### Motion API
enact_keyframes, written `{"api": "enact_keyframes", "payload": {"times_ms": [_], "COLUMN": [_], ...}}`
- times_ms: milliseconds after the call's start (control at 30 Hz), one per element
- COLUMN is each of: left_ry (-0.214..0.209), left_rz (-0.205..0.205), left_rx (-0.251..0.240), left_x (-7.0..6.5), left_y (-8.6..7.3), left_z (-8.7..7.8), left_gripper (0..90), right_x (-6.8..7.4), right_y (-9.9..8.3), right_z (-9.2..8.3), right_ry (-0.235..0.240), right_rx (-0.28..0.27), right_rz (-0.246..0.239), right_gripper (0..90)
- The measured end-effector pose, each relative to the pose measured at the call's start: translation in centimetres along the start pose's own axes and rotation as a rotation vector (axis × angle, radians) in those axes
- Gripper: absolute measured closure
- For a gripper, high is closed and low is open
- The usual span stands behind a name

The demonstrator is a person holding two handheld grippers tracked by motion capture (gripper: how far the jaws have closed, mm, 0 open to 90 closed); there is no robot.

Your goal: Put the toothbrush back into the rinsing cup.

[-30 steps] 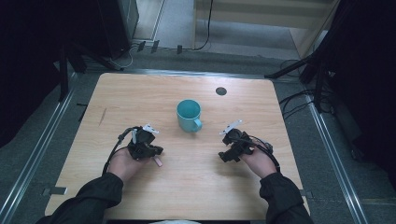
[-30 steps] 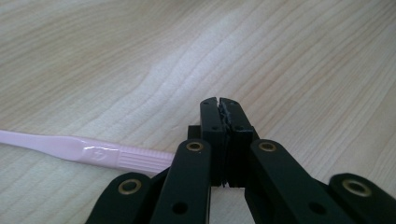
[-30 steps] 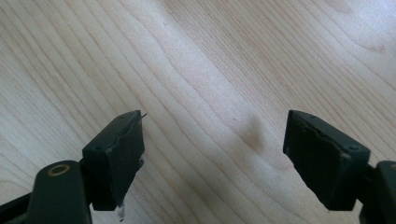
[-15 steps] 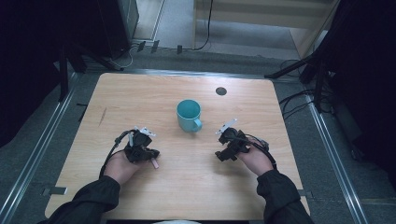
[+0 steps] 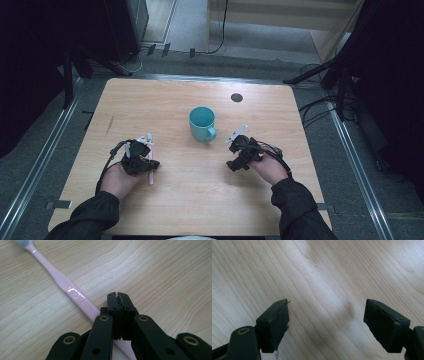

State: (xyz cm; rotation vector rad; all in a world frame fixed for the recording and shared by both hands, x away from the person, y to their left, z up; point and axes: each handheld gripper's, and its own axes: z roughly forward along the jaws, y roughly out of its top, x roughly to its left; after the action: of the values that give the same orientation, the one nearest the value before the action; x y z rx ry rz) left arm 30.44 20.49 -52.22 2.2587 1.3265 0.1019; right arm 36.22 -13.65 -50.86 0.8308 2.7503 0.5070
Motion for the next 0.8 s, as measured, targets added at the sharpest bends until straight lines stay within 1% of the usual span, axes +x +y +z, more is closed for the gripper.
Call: {"api": "enact_keyframes", "payload": {"times_ms": [33,67,100,167,200,233,333,367,467,600,767,800], "left_ry": [0.008,0.008,0.017,0.018,0.025,0.030,0.040,0.047,0.049,0.049,0.058,0.055], "left_rz": [-0.013,-0.013,-0.026,-0.031,-0.044,-0.054,-0.060,-0.069,-0.076,-0.074,-0.062,-0.070], "left_rx": [-0.002,-0.002,-0.002,-0.001,-0.002,-0.003,0.000,0.002,0.002,0.003,-0.013,-0.021], "left_x": [0.3,0.3,0.6,0.8,1.3,1.5,1.8,2.1,2.3,2.3,2.2,2.2], "left_y": [-0.3,-0.3,-0.5,-0.6,-0.8,-1.0,-1.2,-1.3,-1.4,-1.3,-0.9,-0.7], "left_z": [-0.2,-0.2,-0.4,-0.6,-0.9,-1.0,-1.1,-1.3,-1.4,-1.5,-2.2,-2.7], "left_gripper": [88.8,88.8,88.8,88.7,88.8,88.7,88.8,88.7,88.6,88.3,87.4,85.9], "right_x": [0.0,0.0,0.1,0.1,0.2,0.2,0.3,0.3,0.4,0.4,0.3,0.3], "right_y": [0.1,0.1,0.3,0.4,0.6,0.7,0.9,1.0,1.1,1.1,1.0,1.0], "right_z": [0.1,0.1,0.1,0.2,0.3,0.3,0.4,0.4,0.5,0.5,0.5,0.5], "right_ry": [0.000,0.000,0.001,0.003,0.002,0.005,0.005,0.007,0.008,0.008,0.011,0.009], "right_rx": [0.001,0.001,-0.001,0.002,0.002,0.004,0.002,0.002,0.005,0.007,0.007,0.012], "right_rz": [-0.003,-0.003,-0.008,-0.011,-0.020,-0.017,-0.022,-0.027,-0.030,-0.031,-0.031,-0.029], "right_gripper": [20.4,20.4,20.4,20.4,20.4,20.3,20.4,20.3,20.3,20.4,20.1,20.1]}}
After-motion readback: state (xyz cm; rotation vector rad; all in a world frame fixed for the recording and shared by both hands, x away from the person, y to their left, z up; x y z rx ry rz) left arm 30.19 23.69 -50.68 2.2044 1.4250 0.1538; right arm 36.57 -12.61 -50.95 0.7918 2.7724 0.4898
